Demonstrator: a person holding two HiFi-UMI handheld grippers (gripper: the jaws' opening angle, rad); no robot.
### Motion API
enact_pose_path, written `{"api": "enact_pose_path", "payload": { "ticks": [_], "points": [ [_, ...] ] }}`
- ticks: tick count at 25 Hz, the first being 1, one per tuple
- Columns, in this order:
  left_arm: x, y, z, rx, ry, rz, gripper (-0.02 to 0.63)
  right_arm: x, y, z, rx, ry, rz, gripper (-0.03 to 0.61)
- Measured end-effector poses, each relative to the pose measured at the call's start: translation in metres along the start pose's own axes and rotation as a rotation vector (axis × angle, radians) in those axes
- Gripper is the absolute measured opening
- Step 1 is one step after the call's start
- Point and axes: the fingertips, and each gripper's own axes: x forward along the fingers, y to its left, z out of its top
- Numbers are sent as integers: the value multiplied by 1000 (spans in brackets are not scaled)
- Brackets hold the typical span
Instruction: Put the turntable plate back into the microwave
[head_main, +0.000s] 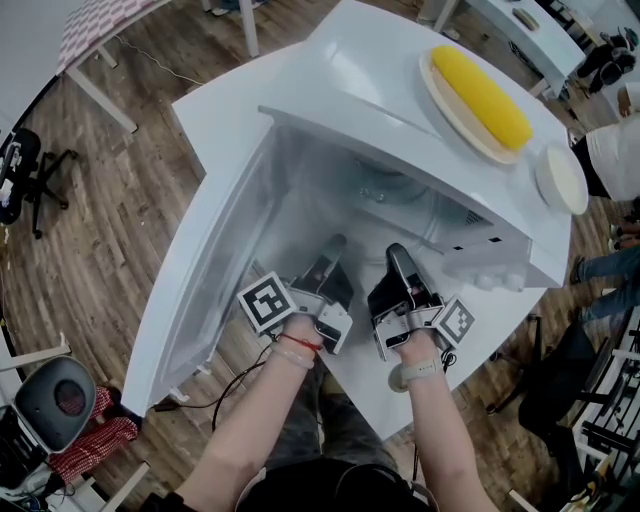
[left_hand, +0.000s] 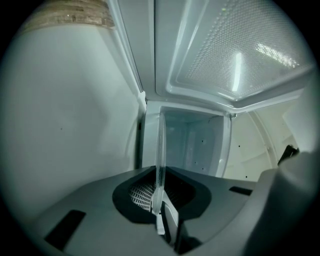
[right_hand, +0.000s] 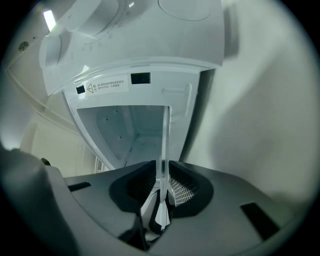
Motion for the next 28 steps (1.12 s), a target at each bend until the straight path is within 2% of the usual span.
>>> {"api": "enact_pose_path", "payload": {
  "ticks": [9,24,28],
  "points": [
    [7,-3,1,-6,4,-8,41,0,-1,-42,42,95,6,77],
    [10,-5,-4,1,30,-31,40,14,-4,-17,31,43,8,54],
    [7,-3,-4,-7,27,-34,40,18,-4,-5,36,1,3,54]
  ]
}}
